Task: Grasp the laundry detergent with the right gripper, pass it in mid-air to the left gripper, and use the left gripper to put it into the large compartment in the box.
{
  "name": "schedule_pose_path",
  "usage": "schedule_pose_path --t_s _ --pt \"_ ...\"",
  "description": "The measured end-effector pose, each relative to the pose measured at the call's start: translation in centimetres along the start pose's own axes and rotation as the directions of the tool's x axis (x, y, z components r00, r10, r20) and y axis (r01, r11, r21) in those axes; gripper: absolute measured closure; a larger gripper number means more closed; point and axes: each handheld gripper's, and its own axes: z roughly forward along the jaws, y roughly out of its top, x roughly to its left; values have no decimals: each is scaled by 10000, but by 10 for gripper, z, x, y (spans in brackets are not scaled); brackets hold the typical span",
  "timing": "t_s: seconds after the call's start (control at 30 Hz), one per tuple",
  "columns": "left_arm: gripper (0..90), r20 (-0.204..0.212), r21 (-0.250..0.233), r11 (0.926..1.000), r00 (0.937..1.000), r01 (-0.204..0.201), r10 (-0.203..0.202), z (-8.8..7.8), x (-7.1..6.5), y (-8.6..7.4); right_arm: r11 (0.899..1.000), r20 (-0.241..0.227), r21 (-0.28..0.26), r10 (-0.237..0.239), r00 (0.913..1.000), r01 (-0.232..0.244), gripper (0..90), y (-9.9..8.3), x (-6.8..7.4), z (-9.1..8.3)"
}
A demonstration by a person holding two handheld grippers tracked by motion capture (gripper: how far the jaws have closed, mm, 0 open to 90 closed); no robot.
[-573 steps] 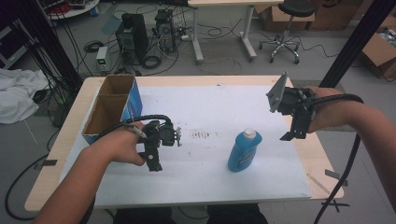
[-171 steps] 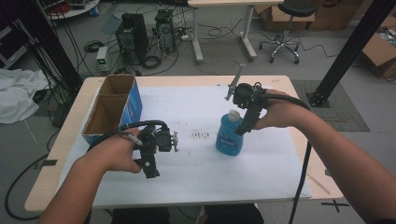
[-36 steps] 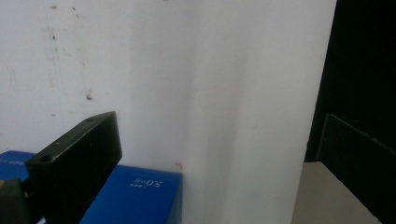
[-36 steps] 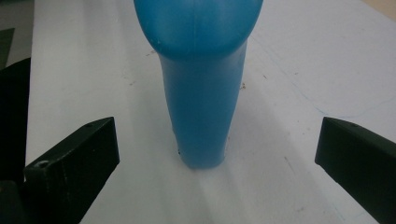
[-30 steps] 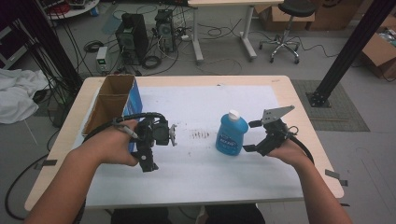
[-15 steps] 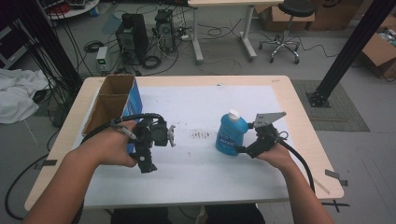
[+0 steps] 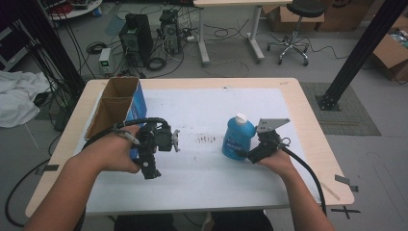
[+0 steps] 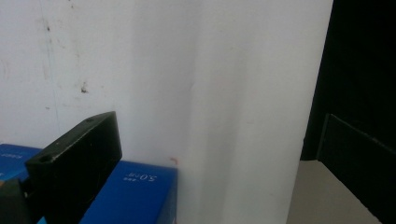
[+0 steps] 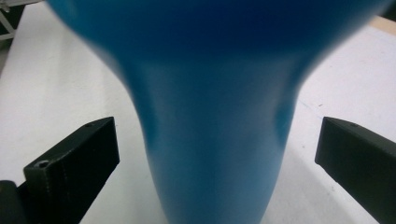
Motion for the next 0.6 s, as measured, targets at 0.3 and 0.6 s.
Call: schedule_pose_path --t_s 0.3,0.6 --pt "3 13 6 10000 10000 8 -8 1 0 -1 9996 -17 -277 79 10000 -79 0 -3 1 9" --pt "3 2 12 10000 10000 50 -50 1 0 -2 9983 83 -585 25 10000 -20 23 -4 2 11"
